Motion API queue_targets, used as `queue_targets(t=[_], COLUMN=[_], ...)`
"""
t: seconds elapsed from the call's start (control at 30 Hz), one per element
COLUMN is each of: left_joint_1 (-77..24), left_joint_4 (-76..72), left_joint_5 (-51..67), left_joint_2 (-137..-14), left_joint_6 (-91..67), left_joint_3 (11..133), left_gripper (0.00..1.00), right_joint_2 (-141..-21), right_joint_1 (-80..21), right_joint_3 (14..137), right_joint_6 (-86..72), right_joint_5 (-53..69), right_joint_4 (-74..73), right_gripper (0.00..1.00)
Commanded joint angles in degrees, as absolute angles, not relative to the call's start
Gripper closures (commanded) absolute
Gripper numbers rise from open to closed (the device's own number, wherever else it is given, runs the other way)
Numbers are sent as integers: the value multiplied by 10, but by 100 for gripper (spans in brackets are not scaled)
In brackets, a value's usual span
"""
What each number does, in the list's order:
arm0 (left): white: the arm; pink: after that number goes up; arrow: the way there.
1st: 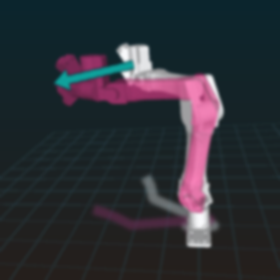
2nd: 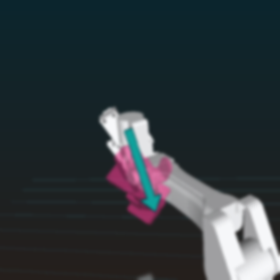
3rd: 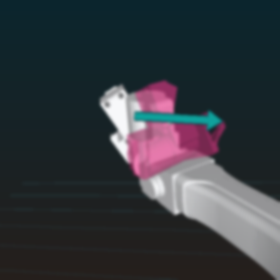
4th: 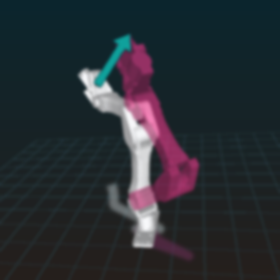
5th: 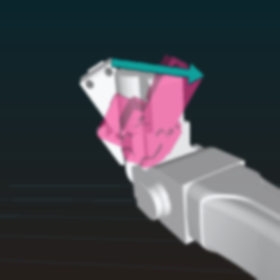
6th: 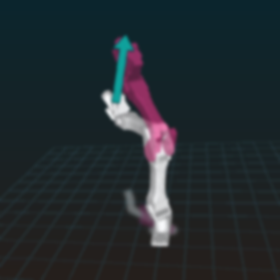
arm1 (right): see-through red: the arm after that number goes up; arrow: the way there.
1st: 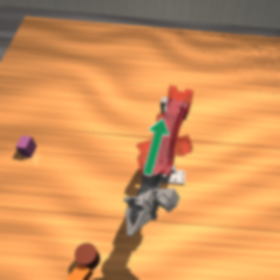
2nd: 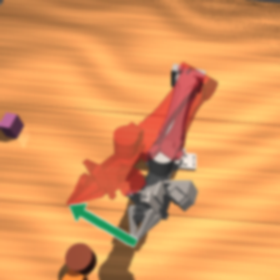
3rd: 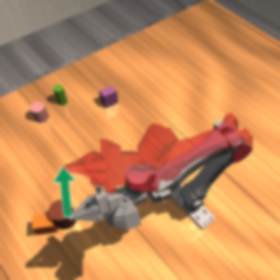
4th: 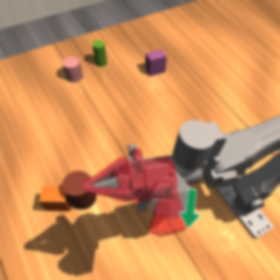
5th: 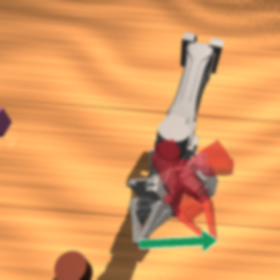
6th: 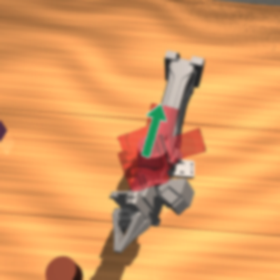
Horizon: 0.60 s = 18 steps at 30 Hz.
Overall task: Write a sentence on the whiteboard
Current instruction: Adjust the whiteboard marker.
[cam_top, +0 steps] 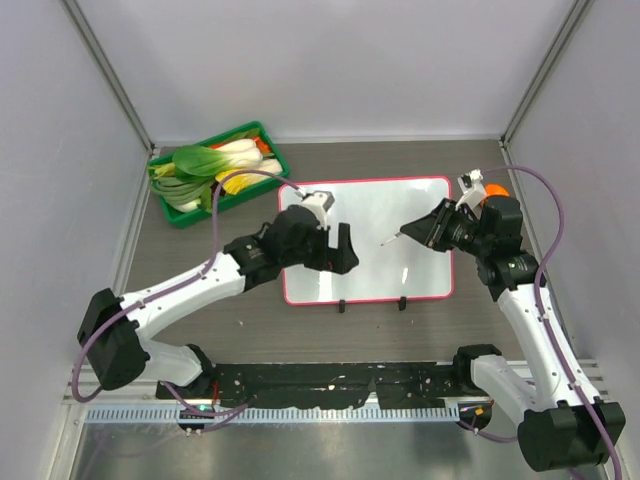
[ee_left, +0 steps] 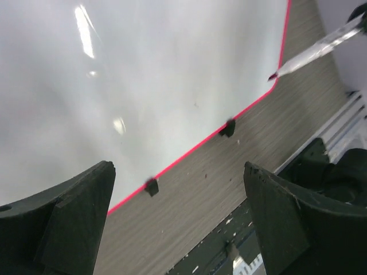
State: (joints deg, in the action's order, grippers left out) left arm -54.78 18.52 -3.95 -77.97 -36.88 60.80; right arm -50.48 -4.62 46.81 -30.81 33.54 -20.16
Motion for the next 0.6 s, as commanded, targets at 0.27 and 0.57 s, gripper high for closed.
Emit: queue_targets(t=[0.27, 0.57], left_joint_1=[-377, -377], left_joint_4=[-92, -73], left_joint_5=[457, 476], left_joint_2=[-746, -772], left_joint_6=[-388, -363], left_joint_3=[595, 618], left_gripper=[8, 21], right_joint_2=[-546, -574], right_joint_1=[-111, -178], right_joint_3=[489, 486], right_joint_6=[-337, -403], right_joint_5=[458, 435], right_joint_4=[-72, 38], right_gripper=[99, 99])
